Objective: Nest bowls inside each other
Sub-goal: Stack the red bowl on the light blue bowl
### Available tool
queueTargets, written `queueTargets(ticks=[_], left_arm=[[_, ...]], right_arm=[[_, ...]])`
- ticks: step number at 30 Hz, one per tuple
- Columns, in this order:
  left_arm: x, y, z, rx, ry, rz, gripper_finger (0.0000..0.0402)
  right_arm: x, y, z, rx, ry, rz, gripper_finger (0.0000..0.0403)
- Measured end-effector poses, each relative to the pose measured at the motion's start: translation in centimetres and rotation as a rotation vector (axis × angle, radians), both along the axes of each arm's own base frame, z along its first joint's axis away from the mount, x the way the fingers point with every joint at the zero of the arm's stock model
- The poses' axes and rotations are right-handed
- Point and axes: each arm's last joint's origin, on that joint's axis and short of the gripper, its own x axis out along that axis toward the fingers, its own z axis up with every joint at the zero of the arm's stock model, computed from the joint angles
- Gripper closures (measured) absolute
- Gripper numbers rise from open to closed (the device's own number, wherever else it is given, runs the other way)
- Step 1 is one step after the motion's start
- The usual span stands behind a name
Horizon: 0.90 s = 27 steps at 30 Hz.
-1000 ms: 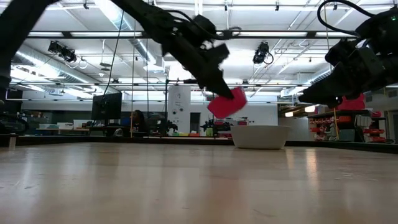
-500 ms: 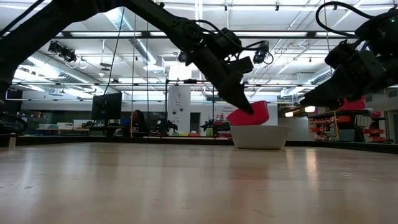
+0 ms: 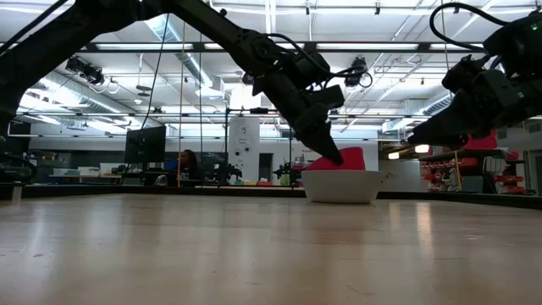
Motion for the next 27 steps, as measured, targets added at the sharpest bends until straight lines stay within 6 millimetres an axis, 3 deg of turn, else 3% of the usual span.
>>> queueTargets(ticks=[3, 9, 16, 22, 27], left_arm=[[0.1, -0.4, 0.0, 0.005, -0.004, -0.008, 0.0369], [0.3, -0.8, 0.4, 0.046, -0.010, 0.004, 0.0276], [0.2, 0.0, 0.4, 0.120, 0.006, 0.133, 0.0177], [0.3, 0.6, 0.2, 0.106, -0.004, 0.196, 0.0158], [0.7, -0.9, 0.5, 0.140, -0.015, 0.155, 0.0157]], right_arm=[[0.0, 0.0, 0.0, 0.004, -0.001, -0.001, 0.0206], [0.0, 0.0, 0.0, 0.007, 0.000, -0.002, 0.0208], [0.0, 0.0, 0.0, 0.007, 0.000, -0.002, 0.0206], [0.0, 0.0, 0.0, 0.007, 0.000, -0.002, 0.0209], [0.0, 0.0, 0.0, 0.007, 0.001, -0.002, 0.0206]])
